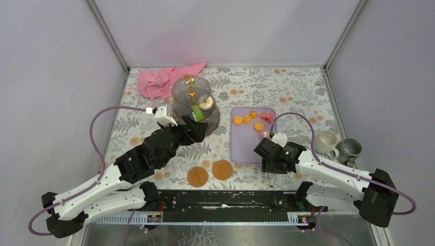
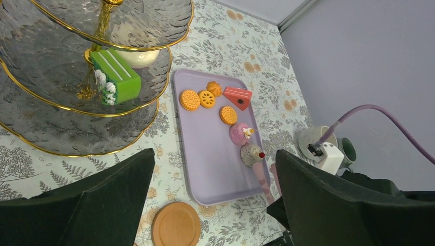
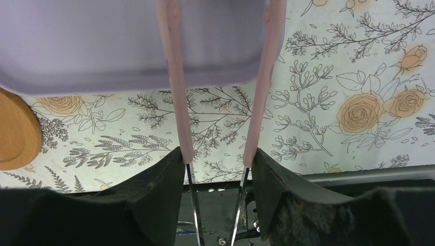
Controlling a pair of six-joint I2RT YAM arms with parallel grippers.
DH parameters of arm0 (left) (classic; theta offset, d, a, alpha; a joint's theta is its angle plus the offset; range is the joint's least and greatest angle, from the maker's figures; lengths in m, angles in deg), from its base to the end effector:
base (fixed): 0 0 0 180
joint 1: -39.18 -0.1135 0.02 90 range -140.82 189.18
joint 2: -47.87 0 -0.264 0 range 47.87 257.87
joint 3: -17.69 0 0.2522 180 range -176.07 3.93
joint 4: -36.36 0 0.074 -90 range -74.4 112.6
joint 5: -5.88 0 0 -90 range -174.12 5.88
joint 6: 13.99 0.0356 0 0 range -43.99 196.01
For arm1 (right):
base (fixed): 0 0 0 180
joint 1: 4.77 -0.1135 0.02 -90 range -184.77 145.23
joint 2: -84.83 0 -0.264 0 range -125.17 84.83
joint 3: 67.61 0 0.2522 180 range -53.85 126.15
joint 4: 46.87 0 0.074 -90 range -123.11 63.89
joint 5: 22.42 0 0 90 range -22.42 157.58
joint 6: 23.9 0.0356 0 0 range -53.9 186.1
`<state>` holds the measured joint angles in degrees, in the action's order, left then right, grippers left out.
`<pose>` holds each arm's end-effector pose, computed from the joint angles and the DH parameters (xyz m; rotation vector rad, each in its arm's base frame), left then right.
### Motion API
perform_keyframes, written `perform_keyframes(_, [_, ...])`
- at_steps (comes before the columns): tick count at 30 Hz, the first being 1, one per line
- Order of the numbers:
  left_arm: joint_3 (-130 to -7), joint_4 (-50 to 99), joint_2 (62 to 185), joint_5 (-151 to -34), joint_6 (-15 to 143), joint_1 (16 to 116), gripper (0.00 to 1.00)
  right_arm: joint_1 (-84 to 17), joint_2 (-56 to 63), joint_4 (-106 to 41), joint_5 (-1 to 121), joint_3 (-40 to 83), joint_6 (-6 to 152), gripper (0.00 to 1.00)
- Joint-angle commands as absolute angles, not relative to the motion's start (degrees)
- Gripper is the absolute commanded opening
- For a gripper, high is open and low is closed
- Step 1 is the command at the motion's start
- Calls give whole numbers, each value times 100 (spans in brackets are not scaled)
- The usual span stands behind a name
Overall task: Serve the afternoon tea
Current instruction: Pick up the clamp from the tray, then pick up the desert from the tray.
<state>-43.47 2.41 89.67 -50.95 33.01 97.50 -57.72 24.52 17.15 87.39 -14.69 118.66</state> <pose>0.1014 -0.1273 0.3469 -0.1706 1.8368 -0.7354 0.1142 0.1313 0.2085 0.0673 2.6728 0.0658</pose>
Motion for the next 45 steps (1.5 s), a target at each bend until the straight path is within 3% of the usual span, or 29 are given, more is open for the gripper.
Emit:
perform_keyframes(1, [-4328,585,8902,-5186,3277,9709,94,-5828,2344,1502,8768,-1485,11943,56])
perform_keyframes(45, [-4421,739,9055,-5305,3334,9705,93,-4748,1063,692,8521,-1135,10610,59])
